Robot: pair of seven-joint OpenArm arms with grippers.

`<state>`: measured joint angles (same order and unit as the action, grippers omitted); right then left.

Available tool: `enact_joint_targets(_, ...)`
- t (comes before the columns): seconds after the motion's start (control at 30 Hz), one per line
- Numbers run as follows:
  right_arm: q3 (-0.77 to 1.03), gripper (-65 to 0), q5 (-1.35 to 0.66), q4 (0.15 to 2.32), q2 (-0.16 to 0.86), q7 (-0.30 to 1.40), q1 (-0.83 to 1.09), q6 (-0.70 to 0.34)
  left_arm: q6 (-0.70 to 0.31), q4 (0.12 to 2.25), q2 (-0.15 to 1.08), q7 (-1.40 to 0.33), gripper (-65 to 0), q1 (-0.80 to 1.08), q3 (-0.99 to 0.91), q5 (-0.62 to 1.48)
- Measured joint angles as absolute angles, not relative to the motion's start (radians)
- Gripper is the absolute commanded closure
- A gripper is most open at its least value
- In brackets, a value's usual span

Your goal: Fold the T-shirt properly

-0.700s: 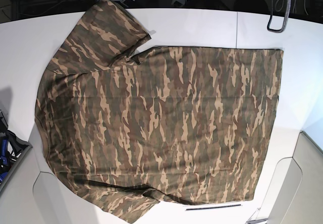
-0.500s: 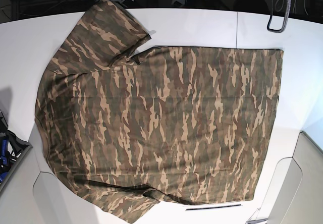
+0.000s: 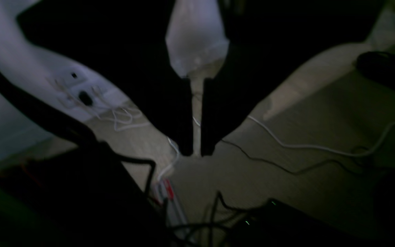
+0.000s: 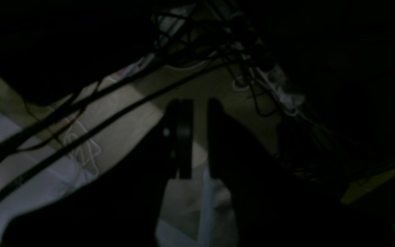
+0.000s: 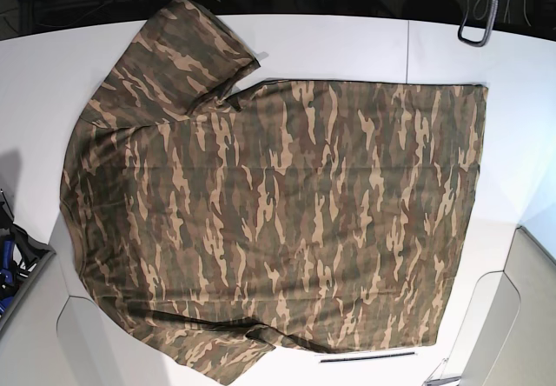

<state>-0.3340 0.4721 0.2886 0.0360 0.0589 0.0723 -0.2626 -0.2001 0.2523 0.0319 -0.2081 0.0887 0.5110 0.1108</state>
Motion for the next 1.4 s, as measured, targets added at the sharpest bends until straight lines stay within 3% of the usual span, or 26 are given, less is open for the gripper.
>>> enact_joint_targets(0.37,-0.335,-6.8,0.463,0.46,0.134,0.06,0.199,-0.368,-0.204,0.485,0.112,-0.254,-5.4,0.229,0.511,-0.028)
enact_joint_targets(0.67,-0.336,-6.8,0.306,0.733,0.259,0.064,0.405,-0.495,-0.203,0.768,0.219,-0.299,-5.5,0.411,0.511,-0.03)
enact_joint_targets(1.13,-0.336,-6.7,0.154,1.4,0.469,0.086,0.801,-0.495,-0.2,1.167,0.355,-0.386,-5.5,0.603,0.509,-0.027)
enact_joint_targets(1.4,-0.318,-6.7,0.102,1.784,0.543,0.257,0.931,-0.497,-0.165,1.524,0.431,-0.423,-5.6,0.789,0.424,-0.024)
